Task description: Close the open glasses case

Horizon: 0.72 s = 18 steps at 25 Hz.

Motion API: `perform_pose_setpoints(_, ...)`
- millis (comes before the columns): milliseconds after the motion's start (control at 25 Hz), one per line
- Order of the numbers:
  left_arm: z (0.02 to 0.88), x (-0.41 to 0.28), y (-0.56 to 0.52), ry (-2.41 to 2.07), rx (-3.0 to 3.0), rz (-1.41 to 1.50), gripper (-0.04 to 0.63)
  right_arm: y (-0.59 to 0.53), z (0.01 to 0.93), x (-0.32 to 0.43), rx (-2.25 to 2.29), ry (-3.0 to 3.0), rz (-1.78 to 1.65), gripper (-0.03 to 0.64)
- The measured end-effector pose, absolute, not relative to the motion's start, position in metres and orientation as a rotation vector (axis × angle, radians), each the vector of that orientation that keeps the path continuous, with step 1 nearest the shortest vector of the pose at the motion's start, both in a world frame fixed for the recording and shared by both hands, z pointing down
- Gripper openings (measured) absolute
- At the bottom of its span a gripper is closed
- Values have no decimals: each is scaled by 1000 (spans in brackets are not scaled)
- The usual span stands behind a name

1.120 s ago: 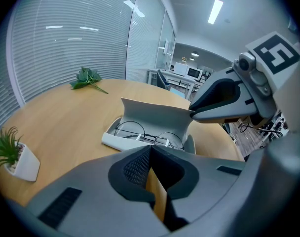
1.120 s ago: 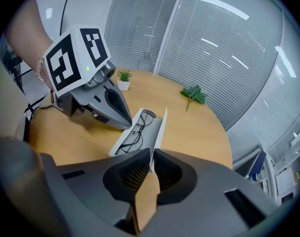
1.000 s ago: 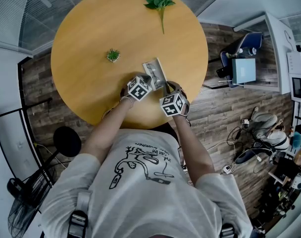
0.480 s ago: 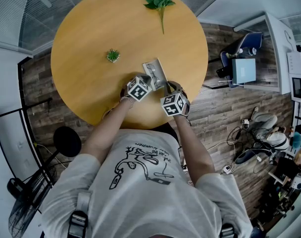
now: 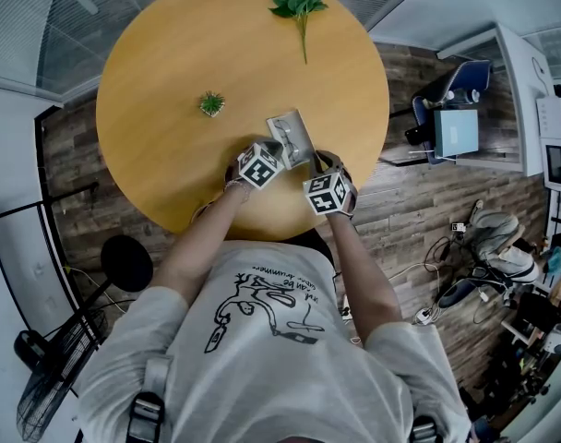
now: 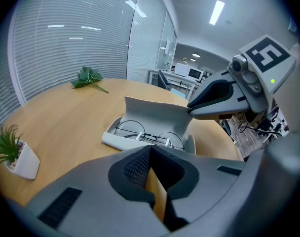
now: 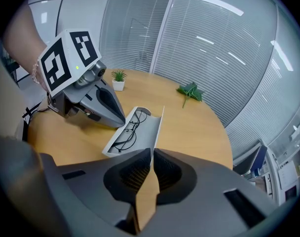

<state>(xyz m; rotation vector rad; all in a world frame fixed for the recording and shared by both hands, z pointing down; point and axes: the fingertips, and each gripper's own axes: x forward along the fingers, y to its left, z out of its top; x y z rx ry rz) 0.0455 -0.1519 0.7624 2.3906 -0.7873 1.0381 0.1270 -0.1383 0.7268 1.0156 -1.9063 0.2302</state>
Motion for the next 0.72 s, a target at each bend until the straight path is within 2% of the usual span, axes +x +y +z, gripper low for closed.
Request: perform_pose_setpoints(720, 762, 45, -151, -790, 2384, 1039, 20, -143, 731, 136, 1025, -1900, 260, 29)
